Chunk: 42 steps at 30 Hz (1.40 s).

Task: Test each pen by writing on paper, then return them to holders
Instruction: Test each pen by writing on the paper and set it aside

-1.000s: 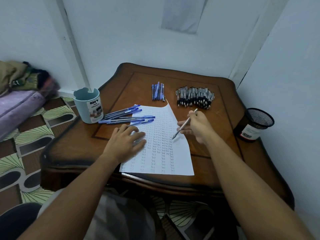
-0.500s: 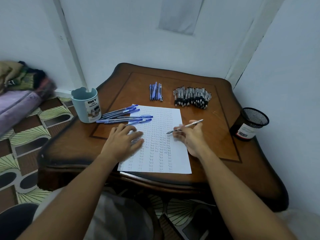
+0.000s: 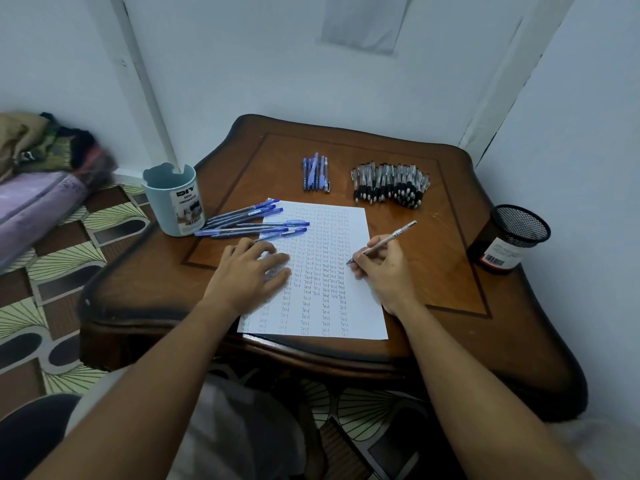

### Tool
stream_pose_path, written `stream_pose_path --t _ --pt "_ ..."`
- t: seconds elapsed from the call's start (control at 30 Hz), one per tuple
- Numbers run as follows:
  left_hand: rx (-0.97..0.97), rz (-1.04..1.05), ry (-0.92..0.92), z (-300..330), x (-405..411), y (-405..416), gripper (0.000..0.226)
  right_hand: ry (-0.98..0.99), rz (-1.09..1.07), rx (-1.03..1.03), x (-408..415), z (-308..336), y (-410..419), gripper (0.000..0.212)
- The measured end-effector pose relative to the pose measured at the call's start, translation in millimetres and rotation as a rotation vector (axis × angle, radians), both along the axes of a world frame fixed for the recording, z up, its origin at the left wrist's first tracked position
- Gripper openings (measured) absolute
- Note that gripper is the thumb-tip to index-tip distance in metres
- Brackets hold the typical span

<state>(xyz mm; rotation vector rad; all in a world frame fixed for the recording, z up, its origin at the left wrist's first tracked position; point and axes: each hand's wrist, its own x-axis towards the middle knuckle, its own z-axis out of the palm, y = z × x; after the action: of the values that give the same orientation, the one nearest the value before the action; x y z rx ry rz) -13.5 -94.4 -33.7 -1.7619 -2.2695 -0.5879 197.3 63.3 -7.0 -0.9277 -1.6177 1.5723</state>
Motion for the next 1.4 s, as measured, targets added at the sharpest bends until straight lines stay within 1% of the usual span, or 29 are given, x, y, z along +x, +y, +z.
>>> stream_pose_path --t 0.27,0.4,0.57,0.7,1.03,1.4 --pt "0.005 0.015 0.015 -0.2 0.2 -0.4 0.047 -0.024 -0.001 0.024 -3.4 -4.2 0.9 0.025" --pt "-0.009 0.015 0.006 -0.3 1.4 -0.7 0.048 -0.001 -0.003 -0.013 -0.9 -4.4 1.7 0.025" --pt "-0.012 0.018 0.007 0.5 0.2 -1.4 0.050 -0.007 -0.012 0.001 -3.6 -5.0 1.0 0.025" --pt "-0.010 0.018 0.006 0.3 0.5 -1.0 0.050 0.028 -0.037 -0.027 -0.9 -4.8 2.3 0.025" --pt "-0.003 0.017 0.004 -0.3 0.6 0.0 0.049 -0.019 -0.004 0.005 -0.7 -4.7 1.1 0.026" --pt "-0.008 0.018 0.009 -1.1 0.3 -0.6 0.050 -0.011 -0.019 -0.001 0.1 -4.4 1.3 0.027"
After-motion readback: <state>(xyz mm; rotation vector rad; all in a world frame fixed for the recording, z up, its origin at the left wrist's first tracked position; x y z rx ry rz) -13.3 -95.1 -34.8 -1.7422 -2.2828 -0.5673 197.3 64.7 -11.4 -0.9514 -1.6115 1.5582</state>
